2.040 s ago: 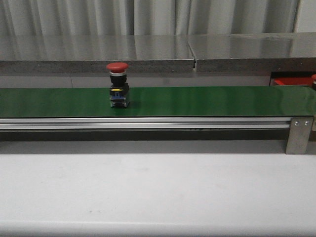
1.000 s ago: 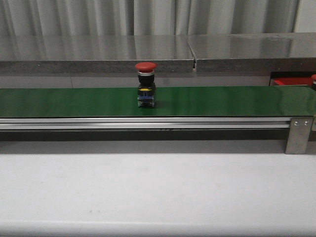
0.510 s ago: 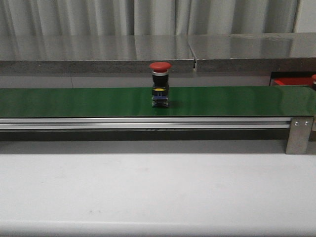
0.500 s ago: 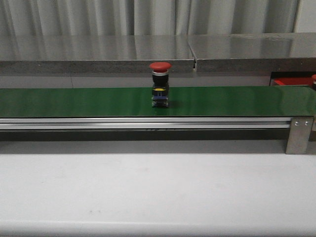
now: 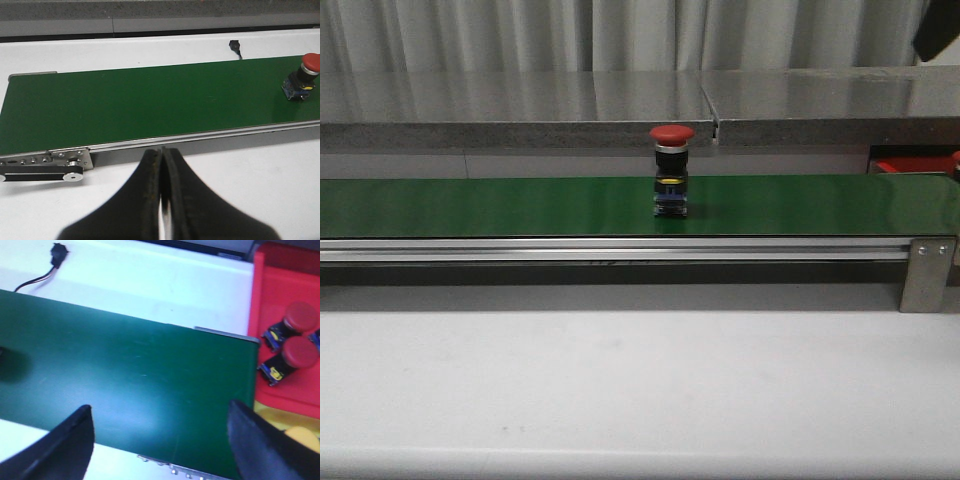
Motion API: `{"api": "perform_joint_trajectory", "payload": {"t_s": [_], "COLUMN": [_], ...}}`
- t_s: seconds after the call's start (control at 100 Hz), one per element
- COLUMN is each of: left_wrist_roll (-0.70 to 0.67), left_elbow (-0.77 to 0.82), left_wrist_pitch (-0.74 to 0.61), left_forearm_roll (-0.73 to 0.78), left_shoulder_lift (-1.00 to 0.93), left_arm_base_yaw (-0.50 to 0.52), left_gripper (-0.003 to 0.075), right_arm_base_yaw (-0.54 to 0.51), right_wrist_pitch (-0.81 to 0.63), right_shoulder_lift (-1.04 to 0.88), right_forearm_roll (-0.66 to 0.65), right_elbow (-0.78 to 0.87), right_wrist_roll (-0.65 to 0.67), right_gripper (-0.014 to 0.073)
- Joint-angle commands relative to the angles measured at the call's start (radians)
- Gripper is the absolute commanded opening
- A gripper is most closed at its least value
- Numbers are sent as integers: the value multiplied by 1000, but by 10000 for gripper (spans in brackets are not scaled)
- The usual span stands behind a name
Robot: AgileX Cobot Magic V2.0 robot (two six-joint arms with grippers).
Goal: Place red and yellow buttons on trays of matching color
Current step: 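Raise the right gripper and move it back over the belt toward the red button, then lower the right gripper onto the red button on the belt and grasp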
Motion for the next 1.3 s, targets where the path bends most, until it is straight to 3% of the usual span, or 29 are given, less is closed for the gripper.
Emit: {"api": "perform_joint_trajectory", "payload": {"t_s": [0.0,0.25,0.5,0.69,0.9,1.16,1.29], "left_wrist_roll": [-2,-2,-2,-2,-2,-2,-2], "left_elbow": [-27,-27,-27,-27,-27,-27,-27], "left_wrist_pitch": [-60,-60,-60,-60,-60,-60,-60], "left_forearm_roll": [-18,-18,-18,-18,-18,-18,-18], "left_shoulder_lift": [-4,-4,-4,-4,-4,-4,-4], "left_arm_base_yaw": [-8,-8,-8,-8,-8,-8,-8], "left_gripper": [-20,-20,-20,-20,-20,-20,-20], "right_arm_base_yaw": [43,162,206,227,228,228,228], "right_wrist_pitch": [-5,87,316,395,414,321,297], "right_shoulder_lift": [-8,72,219,320,411,474,491], "right_forearm_roll": [-5,-5,5,29,116,130,130], "right_elbow": [-63,-152,-339,-458,-528,-535,-535], "right_wrist_roll": [-17,-26,-26,-78,-159,-180,-181], "right_gripper": [601,597,597,597,597,589,474]}}
